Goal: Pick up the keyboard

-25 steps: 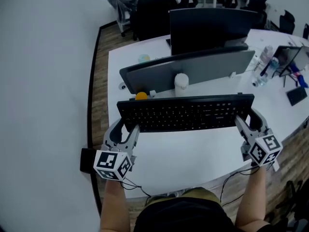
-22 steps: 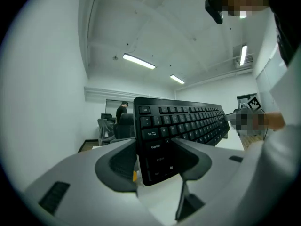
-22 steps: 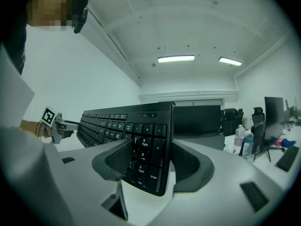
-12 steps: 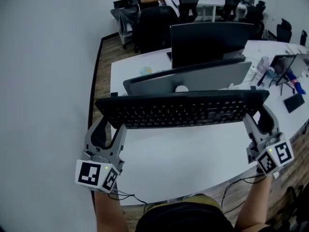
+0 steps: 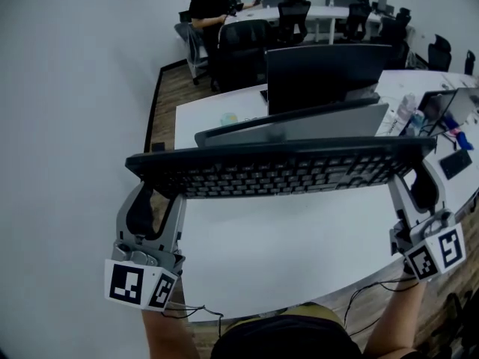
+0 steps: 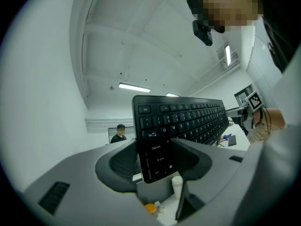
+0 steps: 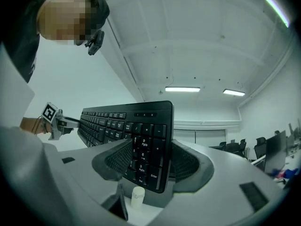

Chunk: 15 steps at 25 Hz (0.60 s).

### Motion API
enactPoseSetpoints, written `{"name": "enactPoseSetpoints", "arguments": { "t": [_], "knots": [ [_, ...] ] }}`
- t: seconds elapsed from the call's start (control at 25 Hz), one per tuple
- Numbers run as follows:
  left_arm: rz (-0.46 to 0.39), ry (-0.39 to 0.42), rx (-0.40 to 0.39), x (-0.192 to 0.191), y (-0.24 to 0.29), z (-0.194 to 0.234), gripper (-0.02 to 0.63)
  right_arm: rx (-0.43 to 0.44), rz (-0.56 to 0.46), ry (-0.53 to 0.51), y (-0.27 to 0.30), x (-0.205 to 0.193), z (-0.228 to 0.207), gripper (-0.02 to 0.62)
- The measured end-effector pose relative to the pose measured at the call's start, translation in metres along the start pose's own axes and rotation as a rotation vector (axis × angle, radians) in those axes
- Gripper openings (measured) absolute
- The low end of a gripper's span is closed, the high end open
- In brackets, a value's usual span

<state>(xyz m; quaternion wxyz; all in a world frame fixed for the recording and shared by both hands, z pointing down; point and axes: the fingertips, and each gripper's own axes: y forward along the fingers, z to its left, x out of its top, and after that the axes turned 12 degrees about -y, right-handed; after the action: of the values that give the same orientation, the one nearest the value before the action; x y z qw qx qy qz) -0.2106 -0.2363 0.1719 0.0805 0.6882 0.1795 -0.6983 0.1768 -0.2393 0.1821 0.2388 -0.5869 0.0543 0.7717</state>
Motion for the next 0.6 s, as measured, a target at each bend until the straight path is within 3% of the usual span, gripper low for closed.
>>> {"name": "enactPoseSetpoints", "arguments": {
  "t": [0.6],
  "knots": [
    [-0.027,0.033,0.013,0.0077,0.0007,-0.0087,0.221,-0.042,-0.04,-0.031,-0.0056,0.0064,-0.0096,0.261]
  ]
}}
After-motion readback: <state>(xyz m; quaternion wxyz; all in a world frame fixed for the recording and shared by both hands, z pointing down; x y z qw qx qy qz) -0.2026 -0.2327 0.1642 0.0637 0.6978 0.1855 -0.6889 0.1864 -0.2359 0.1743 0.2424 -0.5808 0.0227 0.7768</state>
